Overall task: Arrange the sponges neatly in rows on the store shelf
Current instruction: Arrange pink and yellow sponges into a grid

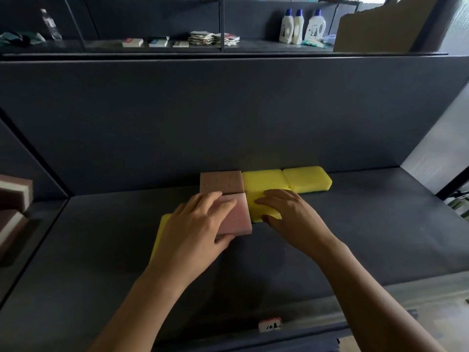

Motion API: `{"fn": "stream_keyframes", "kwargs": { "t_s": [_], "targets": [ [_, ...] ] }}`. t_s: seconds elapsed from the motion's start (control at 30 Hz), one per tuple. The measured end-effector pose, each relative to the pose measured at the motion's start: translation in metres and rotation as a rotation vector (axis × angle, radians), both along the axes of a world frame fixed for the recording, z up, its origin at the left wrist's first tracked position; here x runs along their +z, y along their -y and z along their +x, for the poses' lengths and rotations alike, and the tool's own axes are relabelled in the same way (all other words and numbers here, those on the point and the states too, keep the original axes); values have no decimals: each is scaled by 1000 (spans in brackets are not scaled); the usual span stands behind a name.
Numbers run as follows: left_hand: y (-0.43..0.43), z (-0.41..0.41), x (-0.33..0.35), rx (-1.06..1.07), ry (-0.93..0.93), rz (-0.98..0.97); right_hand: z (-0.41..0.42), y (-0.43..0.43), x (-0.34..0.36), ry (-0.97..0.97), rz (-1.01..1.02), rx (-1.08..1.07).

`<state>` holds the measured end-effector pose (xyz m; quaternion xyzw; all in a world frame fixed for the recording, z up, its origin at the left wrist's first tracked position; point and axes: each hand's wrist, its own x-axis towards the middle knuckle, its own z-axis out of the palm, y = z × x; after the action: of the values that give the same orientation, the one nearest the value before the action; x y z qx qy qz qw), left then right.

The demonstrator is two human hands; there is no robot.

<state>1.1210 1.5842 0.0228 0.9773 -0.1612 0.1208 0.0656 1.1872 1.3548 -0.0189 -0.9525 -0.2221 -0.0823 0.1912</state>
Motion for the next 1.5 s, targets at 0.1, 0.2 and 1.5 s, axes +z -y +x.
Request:
{"fn": "stream_keyframes", "kwargs": {
  "t_s": [0.1,0.2,1.5],
  "targets": [
    [4,4,-2,-5,-8,-5,2,1,-1,-5,-5,3],
    [9,6,-1,6,-14,12,3,2,-3,-1,2,6],
    [24,38,-27,21,-107,-165,5,-1,-3,-27,8,-2]
  ]
}}
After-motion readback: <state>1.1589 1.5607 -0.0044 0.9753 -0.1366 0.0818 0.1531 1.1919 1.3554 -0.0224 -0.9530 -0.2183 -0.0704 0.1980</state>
